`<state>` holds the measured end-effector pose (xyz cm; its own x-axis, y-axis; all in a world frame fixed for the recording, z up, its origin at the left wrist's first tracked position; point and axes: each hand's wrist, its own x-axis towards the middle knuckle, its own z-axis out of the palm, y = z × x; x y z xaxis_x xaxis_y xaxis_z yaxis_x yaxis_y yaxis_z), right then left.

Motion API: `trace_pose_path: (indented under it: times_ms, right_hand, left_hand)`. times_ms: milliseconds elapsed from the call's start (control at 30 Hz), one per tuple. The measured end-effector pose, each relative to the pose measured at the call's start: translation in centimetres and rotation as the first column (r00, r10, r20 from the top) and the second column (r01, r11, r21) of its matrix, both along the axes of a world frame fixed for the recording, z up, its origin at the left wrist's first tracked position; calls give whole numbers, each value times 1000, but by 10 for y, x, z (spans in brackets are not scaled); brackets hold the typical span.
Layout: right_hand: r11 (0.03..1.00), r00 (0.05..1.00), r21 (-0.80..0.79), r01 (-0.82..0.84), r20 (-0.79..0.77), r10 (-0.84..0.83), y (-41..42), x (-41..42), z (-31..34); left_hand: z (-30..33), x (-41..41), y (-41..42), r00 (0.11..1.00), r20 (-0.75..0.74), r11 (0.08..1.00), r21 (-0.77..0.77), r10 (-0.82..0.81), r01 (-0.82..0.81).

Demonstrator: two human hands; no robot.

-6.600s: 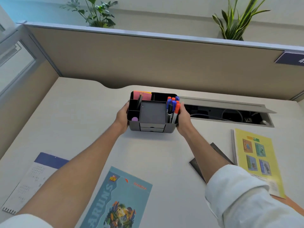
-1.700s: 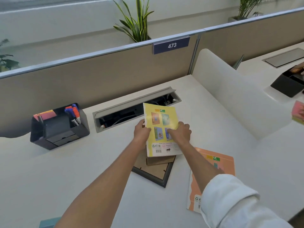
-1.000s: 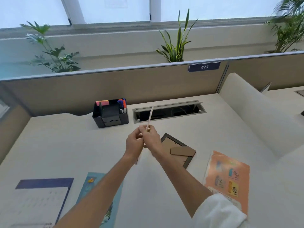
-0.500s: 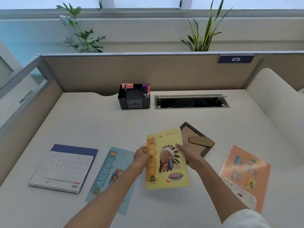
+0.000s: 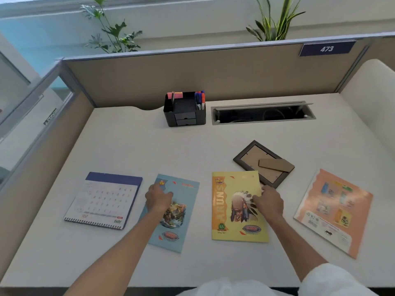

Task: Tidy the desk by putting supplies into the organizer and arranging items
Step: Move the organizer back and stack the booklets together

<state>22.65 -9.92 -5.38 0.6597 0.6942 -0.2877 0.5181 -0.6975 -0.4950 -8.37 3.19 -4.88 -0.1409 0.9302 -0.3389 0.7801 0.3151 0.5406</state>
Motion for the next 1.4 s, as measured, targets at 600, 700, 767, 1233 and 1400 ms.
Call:
trace_pose_path:
  times_ms: [600,700,767,1233,1400]
  right_hand:
    - [954,785,65,-292,-554,278,41,-128,6]
    - [969,753,62,-240,-618,226,42,-130,7]
    - [982,723,64,-180,-668,176,41,-131,6]
    - [960,695,219,173,-718,38,33,-47,25]
    - [977,853,156,143,-521,-42,8,-10,17]
  left_hand:
    - [-12,-45,1,980,128,982,-139,149,-132]
    - [5,-45,2,865,466,979,-162,185,-122]
    - [23,-41,2,764,618,980,-180,183,-89]
    - [50,52,-1,618,764,966,-256,187,25]
    - [25,96,-11,803,592,979,-197,71,58]
